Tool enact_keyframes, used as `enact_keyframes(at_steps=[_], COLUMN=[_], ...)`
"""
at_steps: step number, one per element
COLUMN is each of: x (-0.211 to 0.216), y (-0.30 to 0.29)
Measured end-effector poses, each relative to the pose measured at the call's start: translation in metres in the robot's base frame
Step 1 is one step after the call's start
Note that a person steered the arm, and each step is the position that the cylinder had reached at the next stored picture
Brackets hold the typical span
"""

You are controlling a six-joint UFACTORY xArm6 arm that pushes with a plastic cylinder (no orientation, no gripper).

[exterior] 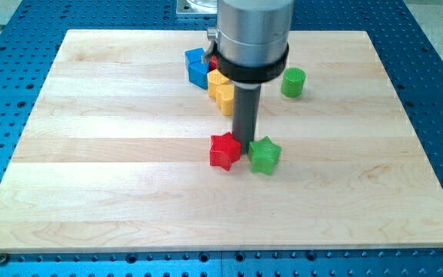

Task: Move the green star towards the bottom right of the board

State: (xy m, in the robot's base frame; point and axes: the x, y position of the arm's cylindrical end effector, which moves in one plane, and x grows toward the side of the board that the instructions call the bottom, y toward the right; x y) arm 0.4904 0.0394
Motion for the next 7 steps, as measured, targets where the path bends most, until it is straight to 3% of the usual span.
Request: enact_keyframes(at_steps=[1,3,4,7], x=[0.02,0.017,0.03,0.063], y=[0.029,-0.053,-0.027,0.139])
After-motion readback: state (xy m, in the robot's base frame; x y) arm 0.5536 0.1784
